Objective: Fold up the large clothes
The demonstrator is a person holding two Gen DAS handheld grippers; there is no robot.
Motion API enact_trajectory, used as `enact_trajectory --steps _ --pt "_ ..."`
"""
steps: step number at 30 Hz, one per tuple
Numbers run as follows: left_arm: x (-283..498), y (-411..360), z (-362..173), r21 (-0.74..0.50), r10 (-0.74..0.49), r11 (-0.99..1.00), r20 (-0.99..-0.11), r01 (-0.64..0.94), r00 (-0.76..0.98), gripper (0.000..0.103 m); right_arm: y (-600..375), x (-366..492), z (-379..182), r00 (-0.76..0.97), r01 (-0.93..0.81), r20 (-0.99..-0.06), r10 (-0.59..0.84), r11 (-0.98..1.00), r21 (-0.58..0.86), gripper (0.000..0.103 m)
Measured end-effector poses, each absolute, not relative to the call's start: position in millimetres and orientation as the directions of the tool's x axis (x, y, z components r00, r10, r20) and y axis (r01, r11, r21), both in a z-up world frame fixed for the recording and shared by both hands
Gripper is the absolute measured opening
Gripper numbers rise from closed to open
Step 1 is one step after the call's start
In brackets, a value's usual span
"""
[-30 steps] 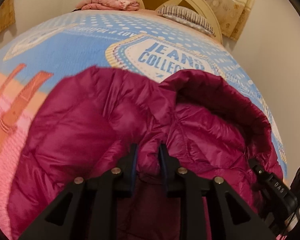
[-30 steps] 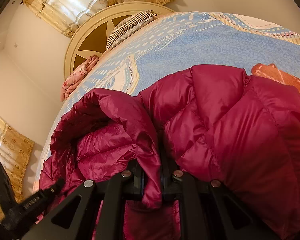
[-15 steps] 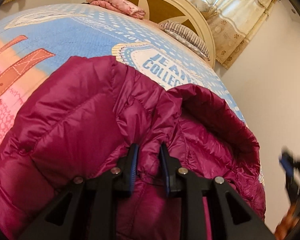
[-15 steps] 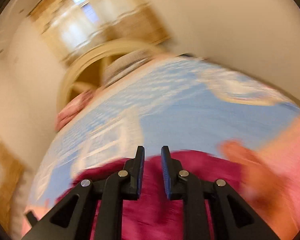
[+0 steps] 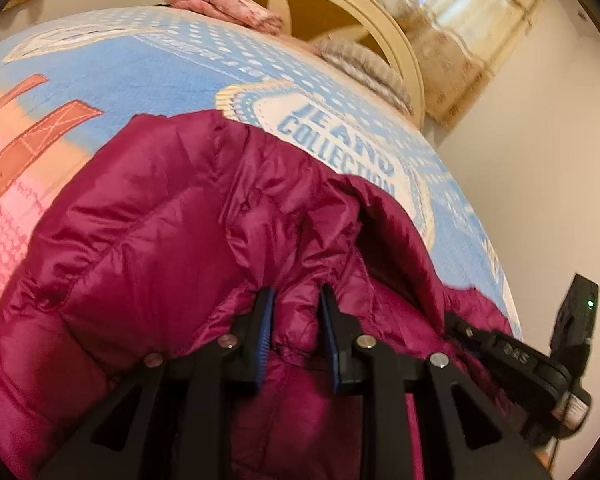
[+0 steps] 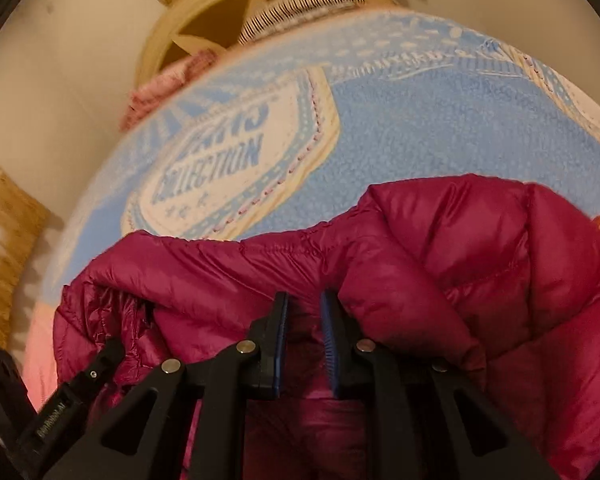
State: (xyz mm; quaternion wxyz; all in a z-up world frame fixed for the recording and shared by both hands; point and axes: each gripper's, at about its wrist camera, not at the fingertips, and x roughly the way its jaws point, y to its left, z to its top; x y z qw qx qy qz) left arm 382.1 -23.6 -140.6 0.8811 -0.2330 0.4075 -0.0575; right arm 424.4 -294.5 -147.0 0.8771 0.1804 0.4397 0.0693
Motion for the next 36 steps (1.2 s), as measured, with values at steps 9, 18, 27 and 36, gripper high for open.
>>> enact_trajectory --steps 9,18,27,36 --pt "366.5 -33.1 -51.0 -0.271 -0.194 0.962 -0.606 0.03 0.771 0.066 -291.7 422.4 -146.0 0.636 0.022 -0.725 0.265 0.932 0.361 0.017" --pt "463.0 -71.3 -112.9 -0.087 -0.043 0.995 -0.781 -0.041 0.623 0.067 -294.7 415.3 -145.8 0.643 0.018 -0.718 0.266 0.932 0.361 0.017" --pt "451.9 -63.0 -150.3 -0.076 -0.025 0.996 -0.78 -0.054 0.626 0.074 -300.1 415.8 -135.7 0.627 0.036 -0.727 0.28 0.922 0.386 0.017" --pt "452.2 -67.8 -148.9 -0.096 -0.044 0.994 -0.775 -0.049 0.631 0.075 -332.2 403.8 -142.4 0.66 0.082 -0.724 0.203 0.937 0.339 0.016"
